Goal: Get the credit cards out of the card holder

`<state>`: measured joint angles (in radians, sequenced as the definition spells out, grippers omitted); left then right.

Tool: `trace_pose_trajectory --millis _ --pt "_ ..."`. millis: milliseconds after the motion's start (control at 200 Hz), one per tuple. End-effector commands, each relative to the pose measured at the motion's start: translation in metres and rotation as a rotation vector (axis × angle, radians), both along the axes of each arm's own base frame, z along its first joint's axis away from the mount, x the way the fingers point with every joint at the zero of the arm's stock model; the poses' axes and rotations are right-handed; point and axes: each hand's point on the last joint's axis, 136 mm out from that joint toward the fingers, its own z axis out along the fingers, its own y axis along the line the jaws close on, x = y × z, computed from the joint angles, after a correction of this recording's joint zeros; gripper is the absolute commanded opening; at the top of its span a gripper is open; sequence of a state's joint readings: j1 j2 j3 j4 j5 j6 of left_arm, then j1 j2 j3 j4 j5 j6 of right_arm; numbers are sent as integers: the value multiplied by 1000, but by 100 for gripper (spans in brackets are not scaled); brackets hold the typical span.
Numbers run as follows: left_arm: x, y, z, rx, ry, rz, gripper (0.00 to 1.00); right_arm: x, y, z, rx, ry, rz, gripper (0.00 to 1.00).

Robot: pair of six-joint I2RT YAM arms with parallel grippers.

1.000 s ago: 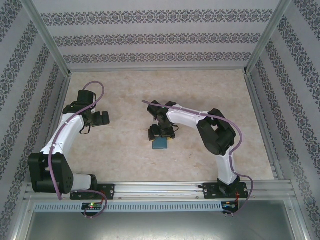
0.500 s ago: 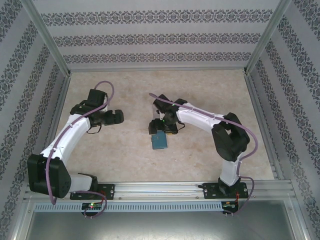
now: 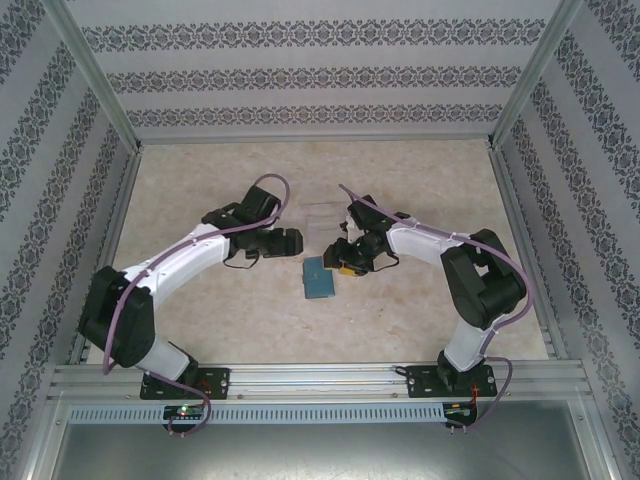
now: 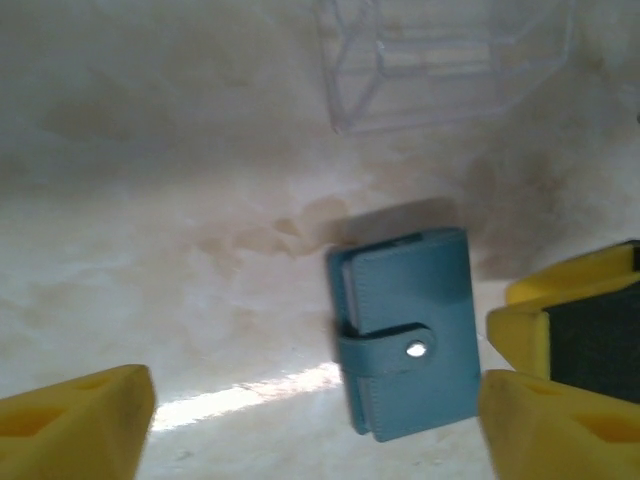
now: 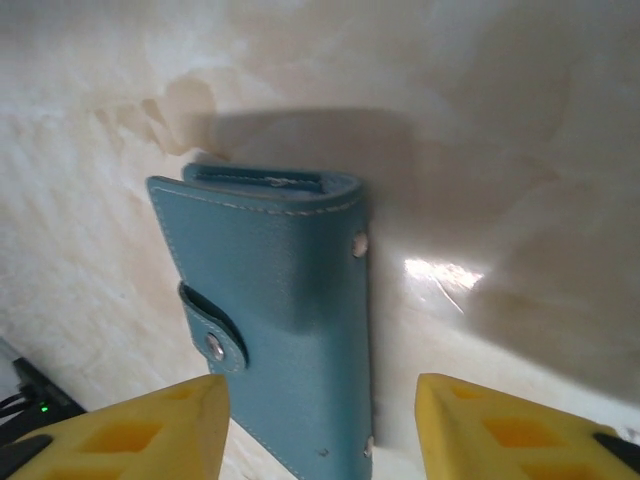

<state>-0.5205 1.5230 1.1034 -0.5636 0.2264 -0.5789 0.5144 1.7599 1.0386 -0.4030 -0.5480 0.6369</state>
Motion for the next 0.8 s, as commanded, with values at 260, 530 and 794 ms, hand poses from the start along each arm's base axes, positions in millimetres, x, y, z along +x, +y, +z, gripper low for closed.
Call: trace_pose_trajectory --millis 260,530,794 --pt "-13 -58 -18 -168 83 -33 60 6 8 -20 104 24 44 44" --pt "-23 -68 -34 -172 135 -56 40 2 14 -33 144 54 41 34" --pt "-31 -70 -48 -155 181 -72 28 -5 13 -34 133 47 6 23"
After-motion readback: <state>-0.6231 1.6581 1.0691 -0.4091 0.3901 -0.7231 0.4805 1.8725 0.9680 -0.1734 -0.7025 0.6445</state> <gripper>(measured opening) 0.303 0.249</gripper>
